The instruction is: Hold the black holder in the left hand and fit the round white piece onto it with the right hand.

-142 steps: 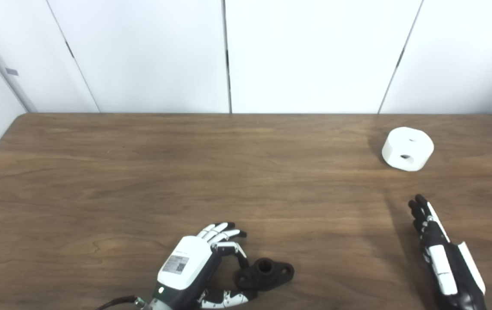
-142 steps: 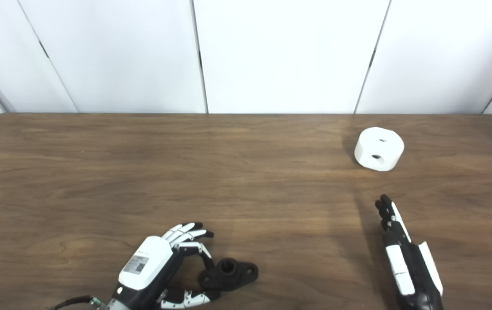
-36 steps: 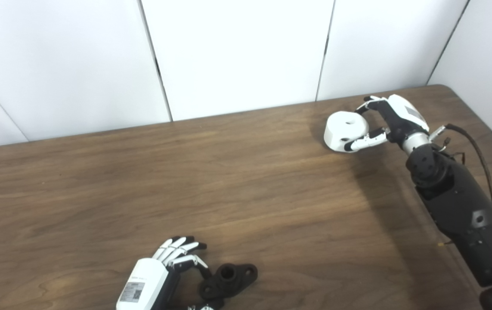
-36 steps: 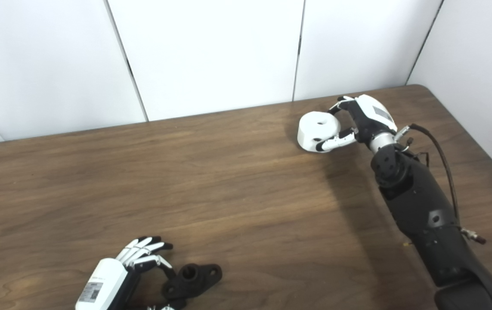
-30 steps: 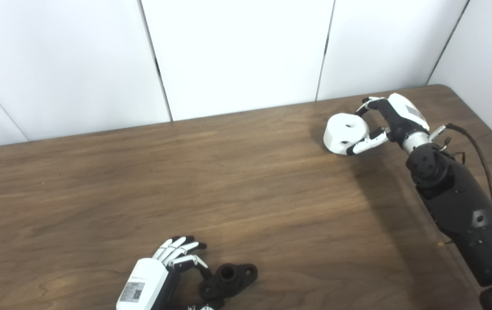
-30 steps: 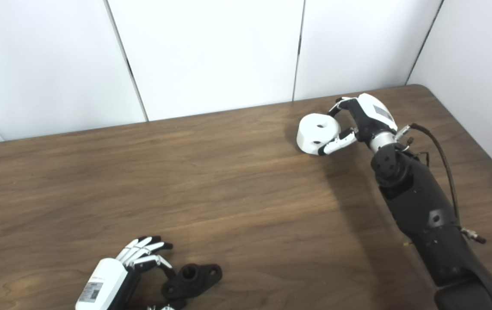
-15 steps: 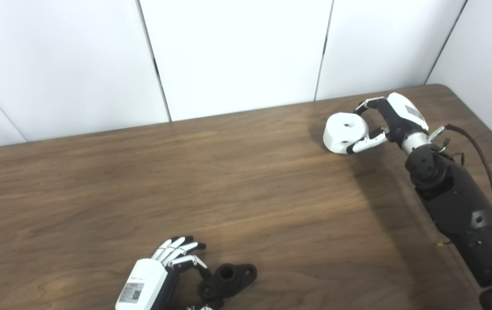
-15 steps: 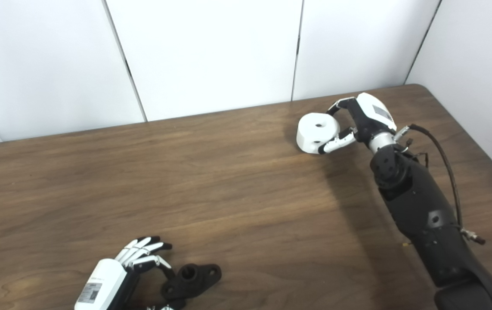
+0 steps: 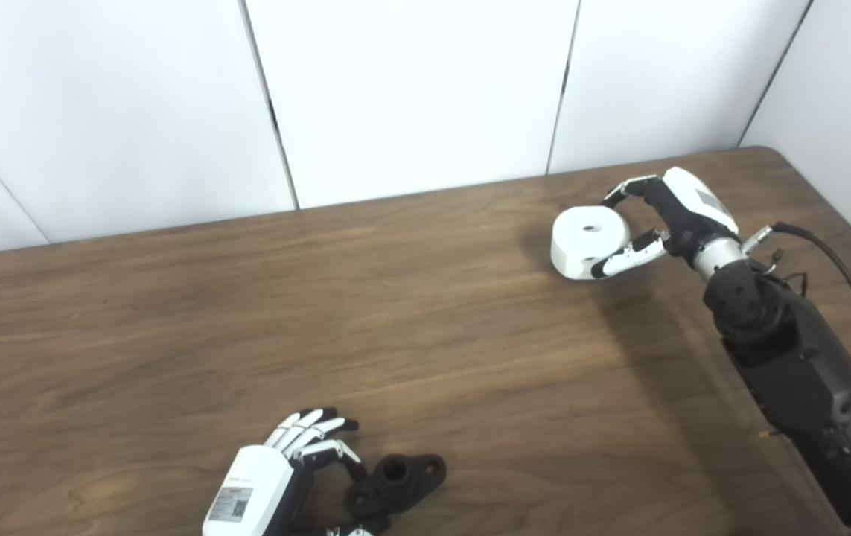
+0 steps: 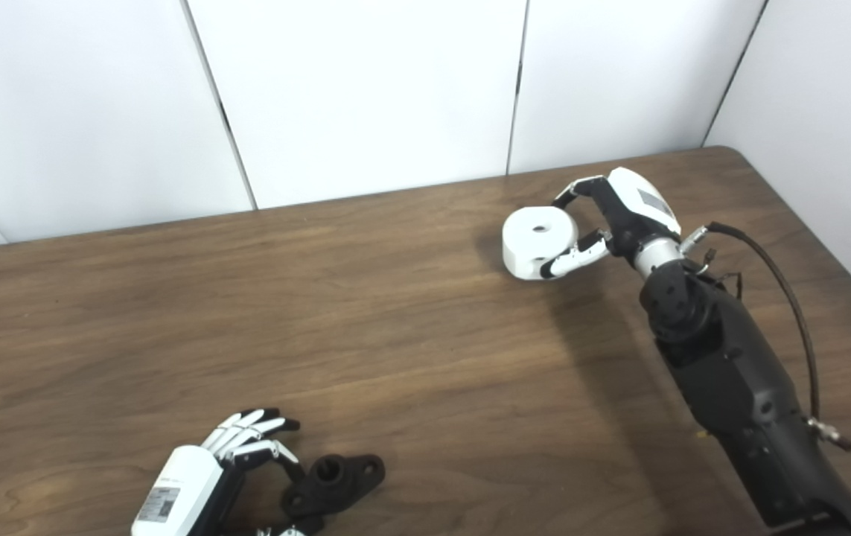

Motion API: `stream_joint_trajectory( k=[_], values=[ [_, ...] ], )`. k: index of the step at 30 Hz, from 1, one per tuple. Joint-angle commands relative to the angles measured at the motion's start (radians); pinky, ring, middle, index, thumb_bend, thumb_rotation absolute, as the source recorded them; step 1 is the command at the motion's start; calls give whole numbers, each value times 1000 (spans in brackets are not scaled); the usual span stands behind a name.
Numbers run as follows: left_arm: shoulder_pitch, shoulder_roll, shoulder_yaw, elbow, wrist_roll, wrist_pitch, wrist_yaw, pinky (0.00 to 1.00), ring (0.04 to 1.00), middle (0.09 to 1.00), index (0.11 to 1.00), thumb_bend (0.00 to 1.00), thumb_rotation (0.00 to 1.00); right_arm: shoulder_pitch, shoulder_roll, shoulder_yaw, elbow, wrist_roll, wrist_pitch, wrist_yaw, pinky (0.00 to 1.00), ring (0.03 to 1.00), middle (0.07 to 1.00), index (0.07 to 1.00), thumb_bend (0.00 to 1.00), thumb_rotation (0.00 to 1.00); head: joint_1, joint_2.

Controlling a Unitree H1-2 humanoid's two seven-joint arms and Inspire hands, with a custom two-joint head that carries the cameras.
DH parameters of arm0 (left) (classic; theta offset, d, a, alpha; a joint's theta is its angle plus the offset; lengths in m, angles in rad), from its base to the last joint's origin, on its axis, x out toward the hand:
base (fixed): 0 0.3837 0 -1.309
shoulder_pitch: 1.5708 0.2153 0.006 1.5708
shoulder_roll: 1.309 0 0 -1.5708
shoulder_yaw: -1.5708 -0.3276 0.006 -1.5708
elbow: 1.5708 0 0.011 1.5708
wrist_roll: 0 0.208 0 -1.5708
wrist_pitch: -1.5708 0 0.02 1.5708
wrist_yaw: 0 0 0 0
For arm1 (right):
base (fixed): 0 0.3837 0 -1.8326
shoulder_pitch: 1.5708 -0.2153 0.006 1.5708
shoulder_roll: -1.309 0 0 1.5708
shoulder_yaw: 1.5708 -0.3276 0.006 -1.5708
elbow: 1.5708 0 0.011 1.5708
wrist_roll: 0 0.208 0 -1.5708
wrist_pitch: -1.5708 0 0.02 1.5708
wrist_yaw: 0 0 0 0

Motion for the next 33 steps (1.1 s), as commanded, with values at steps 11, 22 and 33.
stream_joint_trajectory(
  k=[11,22,33],
  values=[
    [38,-5,-33,17,64,90,-134,850,864,799,488,516,44,83,56,-21,-335,20,86,72,860,874,783,484,524,137,52,27],
    [21,-29,-52,34,83,101,-132,864,876,806,488,516,45,176,144,-31,-523,29,94,184,873,865,773,483,524,139,137,76],
    [-3,-35,-75,37,104,137,-151,896,894,821,489,516,46,228,252,-49,-670,-23,95,407,889,884,786,483,523,139,145,118]
  ],
)
